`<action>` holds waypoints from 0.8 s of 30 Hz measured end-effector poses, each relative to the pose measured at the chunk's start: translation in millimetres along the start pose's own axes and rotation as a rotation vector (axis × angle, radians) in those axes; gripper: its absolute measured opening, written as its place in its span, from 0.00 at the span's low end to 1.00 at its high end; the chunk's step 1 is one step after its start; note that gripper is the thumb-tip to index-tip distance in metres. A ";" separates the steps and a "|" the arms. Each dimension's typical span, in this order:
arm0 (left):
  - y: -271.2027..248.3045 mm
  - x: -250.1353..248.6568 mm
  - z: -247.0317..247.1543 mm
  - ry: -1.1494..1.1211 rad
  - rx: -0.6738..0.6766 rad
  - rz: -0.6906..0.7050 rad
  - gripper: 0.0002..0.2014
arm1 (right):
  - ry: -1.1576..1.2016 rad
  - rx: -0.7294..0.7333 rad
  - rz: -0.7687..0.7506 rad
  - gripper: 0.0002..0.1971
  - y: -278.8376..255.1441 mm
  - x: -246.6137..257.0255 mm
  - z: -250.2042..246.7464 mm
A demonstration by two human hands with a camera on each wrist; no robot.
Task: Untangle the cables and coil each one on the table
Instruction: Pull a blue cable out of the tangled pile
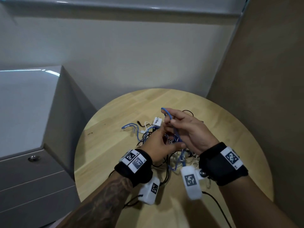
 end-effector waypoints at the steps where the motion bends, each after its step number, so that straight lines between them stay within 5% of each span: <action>1: 1.0 0.9 -0.3 0.027 -0.038 0.001 0.09 | -0.042 0.001 -0.013 0.22 0.8 0.1 -1.0; 3: 1.9 5.5 -3.1 0.014 -0.119 -0.025 0.04 | -0.266 -0.073 -0.082 0.17 1.5 3.2 -7.9; 6: 3.2 9.1 -13.3 -0.158 -0.247 -0.138 0.08 | -0.793 -0.244 -0.241 0.11 -1.7 5.3 -30.5; 8: 3.6 9.5 -23.4 -0.246 -0.310 -0.171 0.09 | -0.996 -0.193 -0.201 0.11 -5.0 -6.4 -44.5; 17: -3.6 -4.6 -57.5 -0.322 -0.499 -0.135 0.08 | -1.240 -0.143 0.051 0.07 -16.7 -24.3 -70.8; 24: -9.7 -21.7 -90.6 -0.347 -0.721 0.002 0.08 | -1.260 -0.339 0.171 0.09 -19.8 -20.8 -106.5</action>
Point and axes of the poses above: each hand's wrist, its own y-axis towards the middle knuckle, its own z-axis out of the palm, x = y × z, the point moved 4 cm from there along y, towards the middle knuckle, and after that the axes turned 3 degrees about y, right-handed, at the moved point
